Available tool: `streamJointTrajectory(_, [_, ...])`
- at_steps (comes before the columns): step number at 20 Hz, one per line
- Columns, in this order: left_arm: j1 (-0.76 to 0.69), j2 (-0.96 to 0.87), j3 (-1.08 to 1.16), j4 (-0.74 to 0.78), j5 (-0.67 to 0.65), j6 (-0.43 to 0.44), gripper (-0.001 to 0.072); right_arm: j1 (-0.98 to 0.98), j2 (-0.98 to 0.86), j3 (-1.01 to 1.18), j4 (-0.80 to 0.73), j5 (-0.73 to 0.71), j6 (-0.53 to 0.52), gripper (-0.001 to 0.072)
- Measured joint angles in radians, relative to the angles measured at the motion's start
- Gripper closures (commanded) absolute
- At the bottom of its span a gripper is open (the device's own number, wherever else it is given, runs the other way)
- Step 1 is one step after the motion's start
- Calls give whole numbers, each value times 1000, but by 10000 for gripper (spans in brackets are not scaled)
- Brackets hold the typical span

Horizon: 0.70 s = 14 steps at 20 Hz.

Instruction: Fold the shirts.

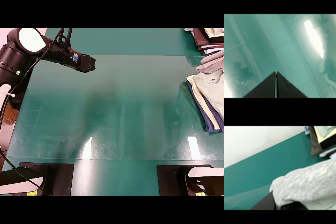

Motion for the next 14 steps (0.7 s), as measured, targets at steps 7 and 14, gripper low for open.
streamJointTrajectory(7, [0, 0, 0, -1, -21, -2, 686, -28, 118, -78, -294, 142, 52, 699])
streamJointTrajectory(14, [0, 0, 0, -1, -40, -1, 686, -147, 298, -415, -542, 211, 69, 674])
